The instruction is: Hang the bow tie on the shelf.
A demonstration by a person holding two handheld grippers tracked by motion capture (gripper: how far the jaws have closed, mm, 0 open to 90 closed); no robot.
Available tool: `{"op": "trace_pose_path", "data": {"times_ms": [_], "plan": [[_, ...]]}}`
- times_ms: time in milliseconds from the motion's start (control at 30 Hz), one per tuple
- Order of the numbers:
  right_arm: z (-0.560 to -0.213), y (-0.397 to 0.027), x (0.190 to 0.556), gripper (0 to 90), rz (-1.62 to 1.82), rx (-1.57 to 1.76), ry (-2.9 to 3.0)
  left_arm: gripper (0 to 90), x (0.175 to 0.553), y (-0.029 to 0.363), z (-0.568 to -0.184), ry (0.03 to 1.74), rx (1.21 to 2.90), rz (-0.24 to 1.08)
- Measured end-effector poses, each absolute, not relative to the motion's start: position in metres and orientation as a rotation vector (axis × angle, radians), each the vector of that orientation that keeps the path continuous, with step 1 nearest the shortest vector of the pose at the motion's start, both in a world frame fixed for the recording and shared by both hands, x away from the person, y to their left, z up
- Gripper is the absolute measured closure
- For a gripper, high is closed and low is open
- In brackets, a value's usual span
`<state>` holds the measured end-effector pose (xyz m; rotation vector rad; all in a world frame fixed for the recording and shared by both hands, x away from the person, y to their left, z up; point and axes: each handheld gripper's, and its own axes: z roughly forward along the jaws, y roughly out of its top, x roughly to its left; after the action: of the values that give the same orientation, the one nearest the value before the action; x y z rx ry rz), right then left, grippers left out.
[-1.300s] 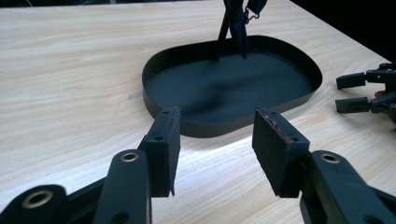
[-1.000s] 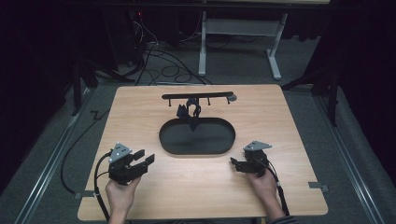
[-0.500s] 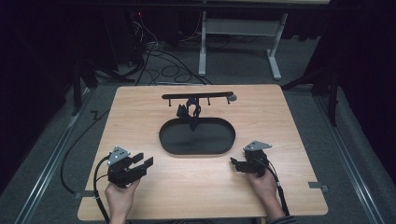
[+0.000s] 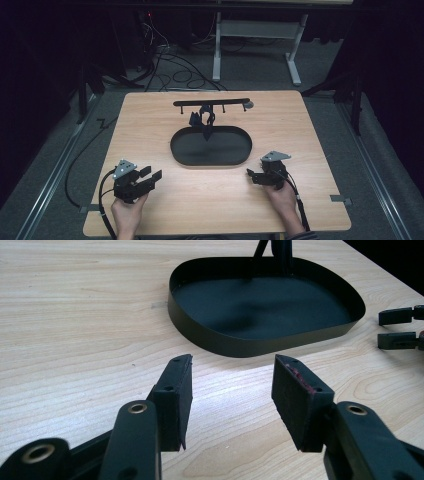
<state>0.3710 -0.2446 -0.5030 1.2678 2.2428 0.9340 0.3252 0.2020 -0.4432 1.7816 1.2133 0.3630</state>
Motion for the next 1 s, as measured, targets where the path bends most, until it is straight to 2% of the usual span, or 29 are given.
{"op": "trace_pose_path", "data": {"times_ms": [500,1000], "plan": [[-0.503,-0.245,0.371,29.0,0.934,1.268,2.243,51.6,0.319,0.208,-0.45,1.245,1.767,0.386],[-0.503,-0.245,0.371,29.0,0.934,1.268,2.243,51.5,0.316,0.211,-0.458,1.265,1.763,0.356]]}}
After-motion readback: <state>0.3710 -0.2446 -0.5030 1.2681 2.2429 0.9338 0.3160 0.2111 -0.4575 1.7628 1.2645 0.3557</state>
